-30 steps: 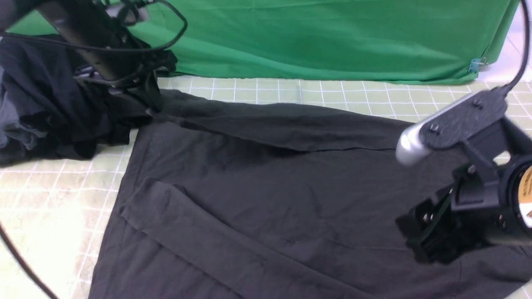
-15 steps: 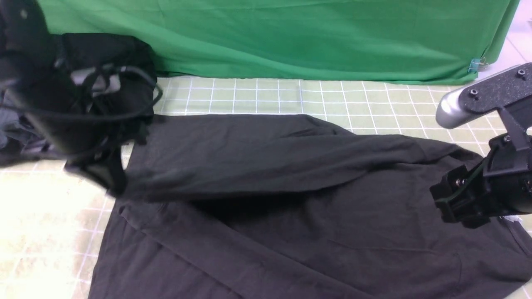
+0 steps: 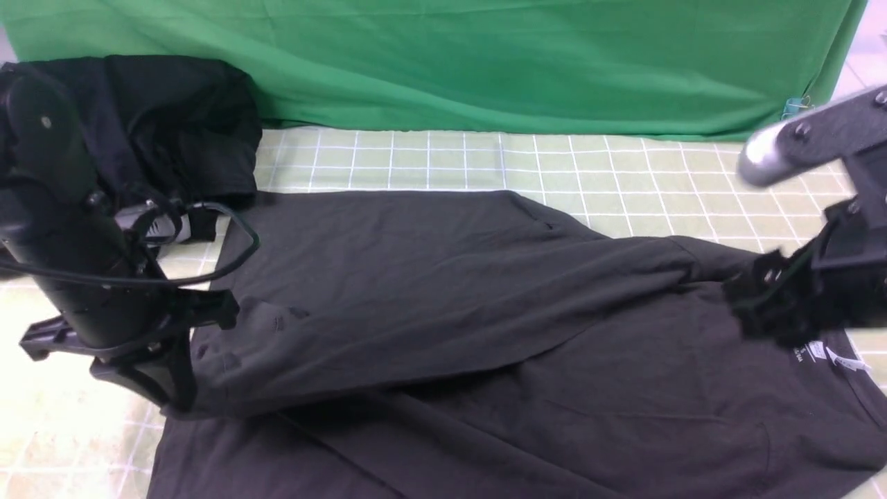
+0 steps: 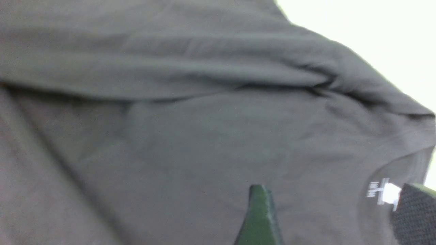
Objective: Fold a long-sleeved shirt over a green coffee tablecloth.
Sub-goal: 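Fold the left side of the dark shirt inward over its body with the left gripper, then grasp the near edge of the shirt at its hem and shoulder corners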
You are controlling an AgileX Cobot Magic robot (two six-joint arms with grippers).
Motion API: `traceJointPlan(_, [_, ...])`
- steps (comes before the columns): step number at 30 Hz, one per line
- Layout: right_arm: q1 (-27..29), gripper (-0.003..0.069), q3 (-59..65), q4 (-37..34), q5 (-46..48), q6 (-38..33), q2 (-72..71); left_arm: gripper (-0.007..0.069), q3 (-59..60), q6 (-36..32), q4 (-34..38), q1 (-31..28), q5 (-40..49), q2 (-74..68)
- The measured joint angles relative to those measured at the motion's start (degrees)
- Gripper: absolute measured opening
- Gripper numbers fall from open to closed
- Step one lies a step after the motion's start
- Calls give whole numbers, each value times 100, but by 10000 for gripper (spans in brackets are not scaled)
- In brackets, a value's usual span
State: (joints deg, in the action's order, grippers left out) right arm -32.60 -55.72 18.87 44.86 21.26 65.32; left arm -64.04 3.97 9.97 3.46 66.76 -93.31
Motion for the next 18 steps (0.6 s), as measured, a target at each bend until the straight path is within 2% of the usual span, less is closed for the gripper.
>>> traceJointPlan(3, [654,484,-399,-89,26,-271,235,173,-1,-77,-5,0,115,5])
traceJointPlan(4, [1032,484,-697,-378,42,-671,462,246,-1,-145,-47,0,153,5])
traceJointPlan(6, [1451,484,-1117,-926,95,-1301,842,332,-1,-234,-143,0,168,5])
traceJointPlan(7, [1451,484,-1162,-1071,102,-1447,883,342,-6,-243,-170,0,173,5])
traceJointPlan(8, [1720,484,-1599,-1644,212,-2056,1258,410,-59,-250,-241,0,227,5])
traceJointPlan(9, [1741,484,-1651,-1775,227,-2126,1358,425,-73,-250,-249,0,241,5])
traceJointPlan(11, [1845,484,-2310,-2291,392,-2708,2021,482,-315,-244,-212,5,266,5])
traceJointPlan(15, [1671,484,-3287,-2521,444,-3358,3041,466,-540,-236,-174,247,62,5])
traceJointPlan(18, [1410,484,-4414,-2605,471,-3703,4210,334,-500,-38,-255,826,-519,-59])
